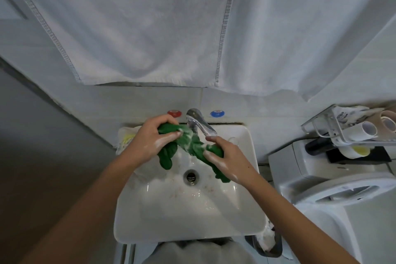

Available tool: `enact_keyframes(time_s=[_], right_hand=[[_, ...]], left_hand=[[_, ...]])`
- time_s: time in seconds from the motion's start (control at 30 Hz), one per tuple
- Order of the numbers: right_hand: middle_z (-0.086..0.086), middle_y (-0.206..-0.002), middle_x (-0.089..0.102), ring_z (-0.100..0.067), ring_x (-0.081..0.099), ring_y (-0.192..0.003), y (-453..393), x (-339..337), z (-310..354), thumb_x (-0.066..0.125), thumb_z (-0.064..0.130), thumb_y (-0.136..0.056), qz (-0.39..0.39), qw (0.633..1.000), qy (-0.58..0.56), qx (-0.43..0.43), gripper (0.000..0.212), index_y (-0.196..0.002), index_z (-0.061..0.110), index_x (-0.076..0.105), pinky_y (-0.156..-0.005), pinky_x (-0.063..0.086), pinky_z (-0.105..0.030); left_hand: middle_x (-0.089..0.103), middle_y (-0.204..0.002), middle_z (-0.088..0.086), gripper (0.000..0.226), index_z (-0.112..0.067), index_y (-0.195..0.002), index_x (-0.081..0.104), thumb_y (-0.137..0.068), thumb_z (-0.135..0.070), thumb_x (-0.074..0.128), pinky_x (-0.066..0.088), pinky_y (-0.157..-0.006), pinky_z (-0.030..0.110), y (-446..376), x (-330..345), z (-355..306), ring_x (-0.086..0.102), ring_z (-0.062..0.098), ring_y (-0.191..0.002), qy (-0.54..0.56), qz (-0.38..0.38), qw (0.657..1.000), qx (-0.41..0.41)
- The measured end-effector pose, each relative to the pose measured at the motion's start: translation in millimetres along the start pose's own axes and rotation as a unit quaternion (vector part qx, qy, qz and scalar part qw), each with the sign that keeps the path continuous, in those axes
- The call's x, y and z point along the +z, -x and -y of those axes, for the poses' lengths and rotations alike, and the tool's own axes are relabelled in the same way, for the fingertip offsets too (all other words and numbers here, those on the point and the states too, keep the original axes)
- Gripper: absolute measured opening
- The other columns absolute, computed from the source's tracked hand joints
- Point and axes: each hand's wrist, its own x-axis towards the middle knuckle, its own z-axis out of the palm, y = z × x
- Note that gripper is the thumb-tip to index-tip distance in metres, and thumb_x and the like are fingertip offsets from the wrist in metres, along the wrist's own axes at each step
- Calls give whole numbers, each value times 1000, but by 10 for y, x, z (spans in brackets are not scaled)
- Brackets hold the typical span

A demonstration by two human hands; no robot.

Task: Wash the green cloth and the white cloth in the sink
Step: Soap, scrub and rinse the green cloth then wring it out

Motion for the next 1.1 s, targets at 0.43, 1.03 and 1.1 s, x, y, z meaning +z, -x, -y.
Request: enact_keyframes(time_s=[0.43,1.03,1.1], right_hand=[[-2,-67,59,-17,57,-63,-133,-254,2,72,19,-82,205,975,76,48,14,-75,14,61,-62,47,-26],[4,-72,55,0,54,-65,-110,-98,-98,63,20,-93,43,990,-118,-67,13,-80,18,58,-65,45,-15],[2,-80,60,-1,60,-71,-107,-54,-89,67,15,-89,7,984,-169,-54,10,-92,18,58,-68,50,-17]], left_hand=[[55,-104,-8,53,-33,-101,62,-73,12,62,40,-85,12,27,-71,131,54,5,-100,-208,128,969,42],[52,-86,-6,19,-29,-79,48,-81,-39,64,44,-68,34,24,-70,194,52,16,-79,-447,143,882,-24],[51,-77,-5,24,-25,-71,48,-74,-43,63,39,-63,33,49,-31,232,50,12,-72,-384,137,913,-17]])
